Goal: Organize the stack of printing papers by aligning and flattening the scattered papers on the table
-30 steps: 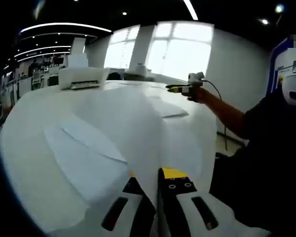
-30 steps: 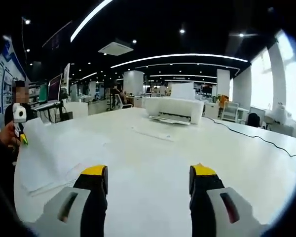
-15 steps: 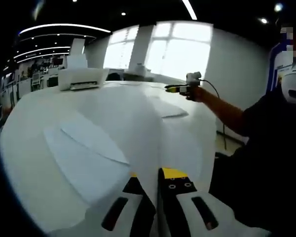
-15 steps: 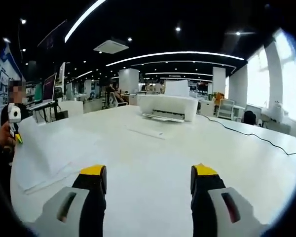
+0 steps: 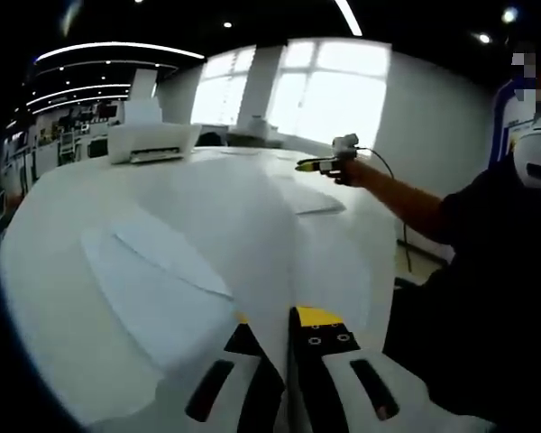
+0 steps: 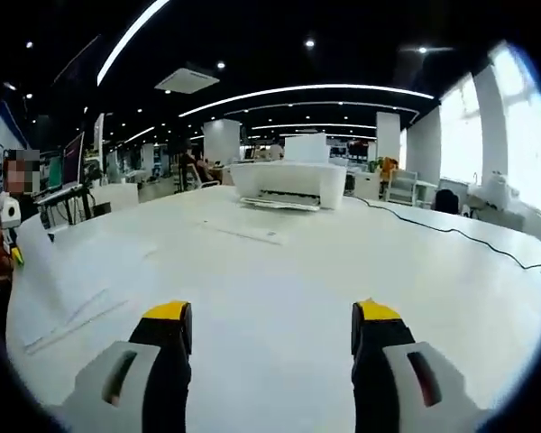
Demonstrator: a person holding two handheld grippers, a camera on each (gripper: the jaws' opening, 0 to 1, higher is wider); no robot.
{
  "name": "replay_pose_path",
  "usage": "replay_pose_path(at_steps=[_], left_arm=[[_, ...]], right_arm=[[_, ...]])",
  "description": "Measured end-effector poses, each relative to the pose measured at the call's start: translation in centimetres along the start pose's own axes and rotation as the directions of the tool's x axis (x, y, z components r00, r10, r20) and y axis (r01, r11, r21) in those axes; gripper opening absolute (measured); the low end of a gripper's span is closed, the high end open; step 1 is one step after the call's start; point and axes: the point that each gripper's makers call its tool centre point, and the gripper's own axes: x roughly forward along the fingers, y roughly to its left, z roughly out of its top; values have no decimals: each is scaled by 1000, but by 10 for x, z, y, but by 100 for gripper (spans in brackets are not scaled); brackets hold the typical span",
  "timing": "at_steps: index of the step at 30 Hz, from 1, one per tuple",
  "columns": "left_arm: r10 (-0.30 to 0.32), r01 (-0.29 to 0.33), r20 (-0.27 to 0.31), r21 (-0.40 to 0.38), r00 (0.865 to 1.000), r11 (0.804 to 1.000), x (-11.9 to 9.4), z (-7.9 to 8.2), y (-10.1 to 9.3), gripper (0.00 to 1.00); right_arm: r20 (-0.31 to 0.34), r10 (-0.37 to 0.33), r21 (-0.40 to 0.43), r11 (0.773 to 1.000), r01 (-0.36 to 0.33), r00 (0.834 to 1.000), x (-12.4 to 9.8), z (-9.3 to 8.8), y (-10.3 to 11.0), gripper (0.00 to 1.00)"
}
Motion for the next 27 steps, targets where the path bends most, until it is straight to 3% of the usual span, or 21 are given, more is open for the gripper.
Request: replay_pose_path(at_steps=[17,27], left_arm=[[-7,7,-4,4,1000,1000,-2,-2,-1,6],[-7,7,-8,4,1000,1000,-2,-3,1,6]], right_arm=[[-77,-72,2,997,72,994,23,-25,-38,77],[-107,-95,14,995,97,990,27,-36,-40,78]])
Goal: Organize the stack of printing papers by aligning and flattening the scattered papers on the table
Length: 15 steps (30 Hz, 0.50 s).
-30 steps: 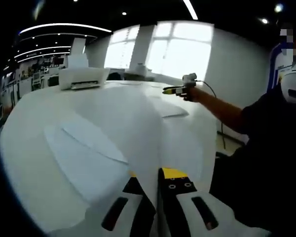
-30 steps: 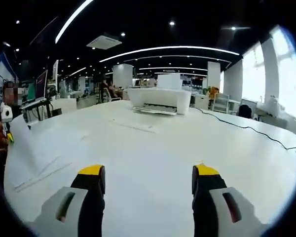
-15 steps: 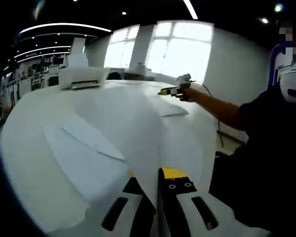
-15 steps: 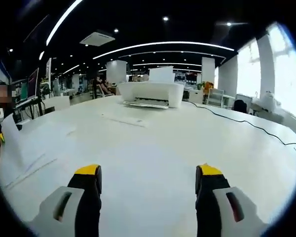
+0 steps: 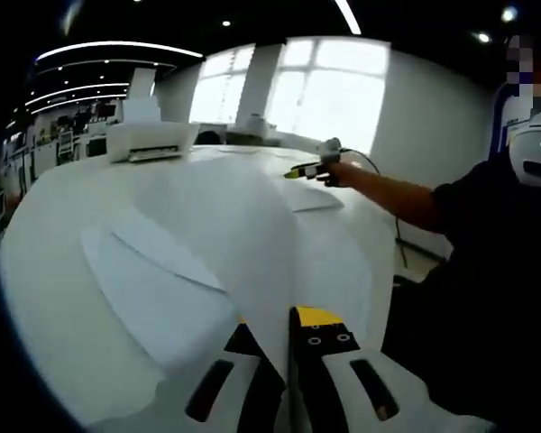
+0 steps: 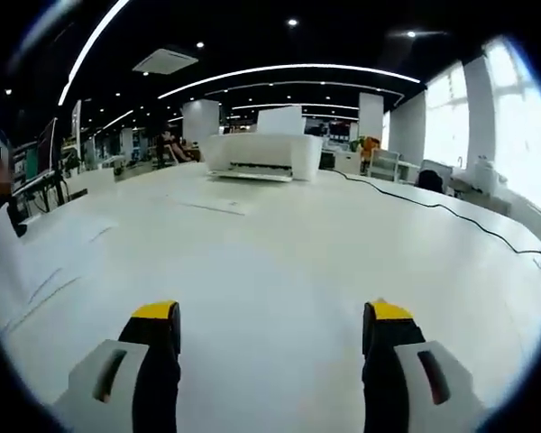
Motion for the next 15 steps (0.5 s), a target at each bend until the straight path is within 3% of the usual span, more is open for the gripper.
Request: replay_pose_path(at_steps=[15], left_arm=[[6,-6,-5,3,1000,1000,-2,0,2,6]], right_arm=[[-33,-46,34,998,47,998,21,-10,-33,79]])
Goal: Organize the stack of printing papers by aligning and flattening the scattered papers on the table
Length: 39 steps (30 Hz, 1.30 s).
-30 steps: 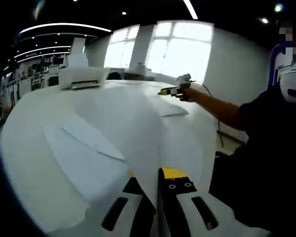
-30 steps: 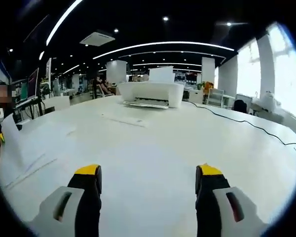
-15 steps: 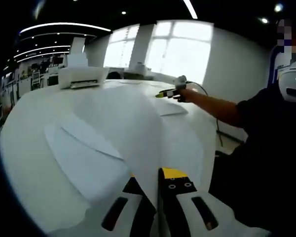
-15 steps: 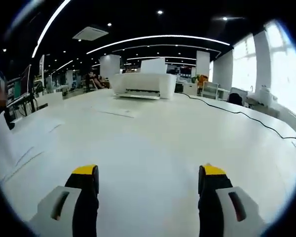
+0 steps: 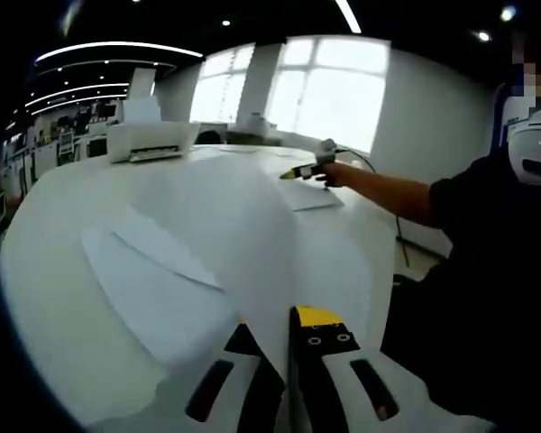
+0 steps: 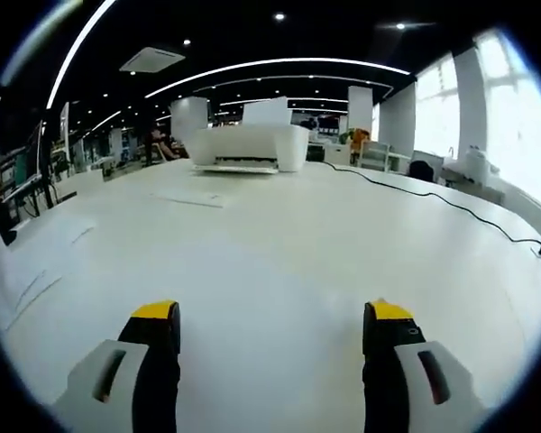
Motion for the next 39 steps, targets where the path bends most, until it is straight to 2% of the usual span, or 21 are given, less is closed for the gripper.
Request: replay_pose_path(at_steps=[11,18,22,33,39], left_arm=[[-1,1,-6,8,1000,1000,0,1,1,6],[0,0,-8,10,1000,1000,-1,1,2,6],[-2,2,-9,14,1000,1000,-1,1,1,6],[-5,5,-7,11,1000,1000,1,-1,-1,6],[0,0,-5,8,1000,1000,2,-3,-3,6]], right_arm=[[-10,-2,3,1000,2,1000,4,-5,-3,77],[16,-3,11,1000,2,1000,3,-5,3,74],[36,8,1,1000,-8,999,1,-5,8,70],[55,9,2,1000,-9,998,1,-5,10,69],[64,15,-10,1000,-14,998,4,-3,11,65]])
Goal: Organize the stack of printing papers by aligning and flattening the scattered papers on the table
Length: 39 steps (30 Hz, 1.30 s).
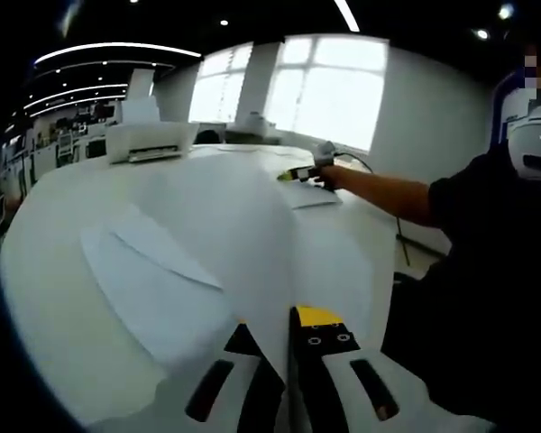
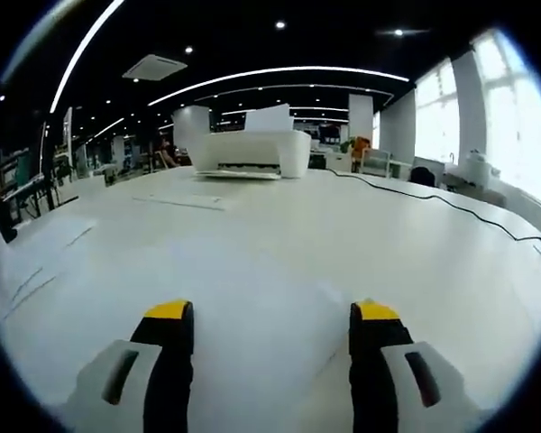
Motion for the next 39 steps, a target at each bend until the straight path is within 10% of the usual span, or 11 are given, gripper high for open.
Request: replay_pose_path(at_steps=[18,30,34,39], left_arm=[[-5,5,-15,15,1000,1000,9,1,-8,6],[-6,6,-5,18,1000,1000,5,1,-8,6],[-6,6,-5,21,1000,1000,3,2,-7,6],[0,0,-4,23,1000,1000,1,2,-5,6]], right_arm=[[-1,4,-89,996,-4,1000,-11,1,4,0],[53,24,-74,997,-20,998,-18,7,7,0],[77,2,-49,999,2,997,-17,13,1,29],[54,-14,-106,994,19,998,-14,15,-4,36]])
